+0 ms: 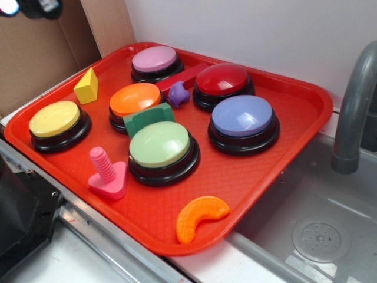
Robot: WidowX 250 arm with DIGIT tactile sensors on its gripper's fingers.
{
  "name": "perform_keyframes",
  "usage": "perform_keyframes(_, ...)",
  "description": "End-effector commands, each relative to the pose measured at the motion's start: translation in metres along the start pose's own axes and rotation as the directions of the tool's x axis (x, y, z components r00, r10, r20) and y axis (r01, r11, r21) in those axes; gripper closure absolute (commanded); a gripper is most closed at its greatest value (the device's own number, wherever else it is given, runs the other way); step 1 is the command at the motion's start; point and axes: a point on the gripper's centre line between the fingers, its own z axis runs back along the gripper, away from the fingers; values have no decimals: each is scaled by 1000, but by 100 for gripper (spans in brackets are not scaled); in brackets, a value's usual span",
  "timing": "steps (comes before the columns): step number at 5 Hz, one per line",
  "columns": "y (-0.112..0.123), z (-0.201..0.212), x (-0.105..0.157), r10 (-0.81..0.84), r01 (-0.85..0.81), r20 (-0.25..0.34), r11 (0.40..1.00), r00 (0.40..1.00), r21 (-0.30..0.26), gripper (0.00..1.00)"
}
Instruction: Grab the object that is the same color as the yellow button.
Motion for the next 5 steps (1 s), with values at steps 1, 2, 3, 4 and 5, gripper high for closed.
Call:
perform_keyframes(1, 68, -46, 43, 283, -293, 104, 951, 954, 98, 0)
perform_keyframes(2, 93, -69, 56, 373, -392, 153, 912, 915, 124, 0)
perform_keyframes(3, 103, -86, 63, 434, -464, 197, 874, 879, 144, 0)
perform_keyframes(4, 117, -109, 71, 538, -582, 263, 803, 801, 128, 0)
perform_keyframes(5, 123, -129, 75, 568, -609, 267, 787, 778, 102, 0)
